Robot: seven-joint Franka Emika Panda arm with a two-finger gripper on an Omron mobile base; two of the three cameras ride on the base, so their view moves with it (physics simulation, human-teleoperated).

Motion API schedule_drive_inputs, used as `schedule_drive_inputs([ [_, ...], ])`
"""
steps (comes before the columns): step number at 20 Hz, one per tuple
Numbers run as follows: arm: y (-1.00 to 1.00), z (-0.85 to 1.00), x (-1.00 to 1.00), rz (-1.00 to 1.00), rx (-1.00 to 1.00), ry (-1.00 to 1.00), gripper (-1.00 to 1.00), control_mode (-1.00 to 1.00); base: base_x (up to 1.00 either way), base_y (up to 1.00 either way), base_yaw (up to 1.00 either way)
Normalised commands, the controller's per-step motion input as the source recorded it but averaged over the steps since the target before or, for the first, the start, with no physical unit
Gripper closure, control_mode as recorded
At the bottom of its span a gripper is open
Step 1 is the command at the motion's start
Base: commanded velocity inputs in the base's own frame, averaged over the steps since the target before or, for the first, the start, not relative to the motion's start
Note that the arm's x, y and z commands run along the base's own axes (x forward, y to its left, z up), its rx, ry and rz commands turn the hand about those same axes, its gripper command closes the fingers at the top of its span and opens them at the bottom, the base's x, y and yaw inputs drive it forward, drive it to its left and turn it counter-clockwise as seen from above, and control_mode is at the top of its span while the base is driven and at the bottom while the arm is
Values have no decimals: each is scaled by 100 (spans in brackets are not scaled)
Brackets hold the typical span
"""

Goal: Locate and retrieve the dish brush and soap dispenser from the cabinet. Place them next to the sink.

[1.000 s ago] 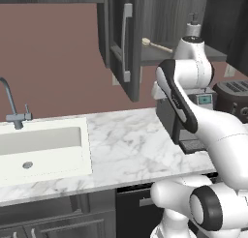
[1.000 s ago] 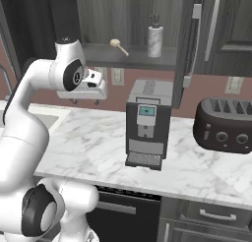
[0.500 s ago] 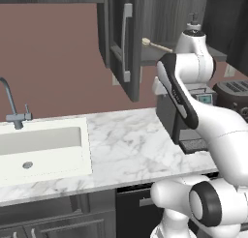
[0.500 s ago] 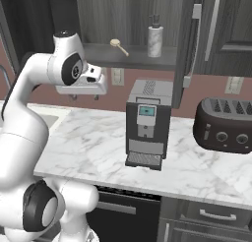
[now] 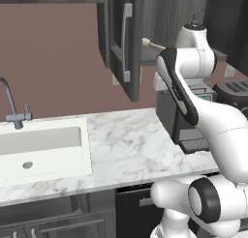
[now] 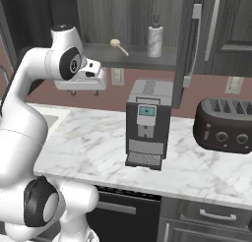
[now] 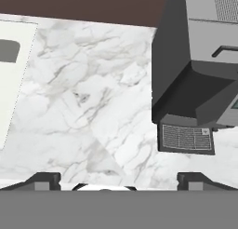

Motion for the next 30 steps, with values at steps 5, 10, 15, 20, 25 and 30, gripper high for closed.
schedule_drive_inputs([
  [5, -6, 18, -4, 0, 0, -3, -100, -100, 0, 0, 0],
  [10, -9, 23, -1, 0, 0, -4, -100, -100, 0, 0, 0],
  [15, -14, 27, 0, 0, -1, -9, -100, -100, 0, 0, 0],
  [20, -16, 25, 1, 2, -2, -10, -100, -100, 0, 0, 0],
  [25, -27, 13, 10, 7, 0, -16, -100, -100, 0, 0, 0],
  [30, -23, 6, 10, 10, 0, -22, -100, -100, 0, 0, 0],
])
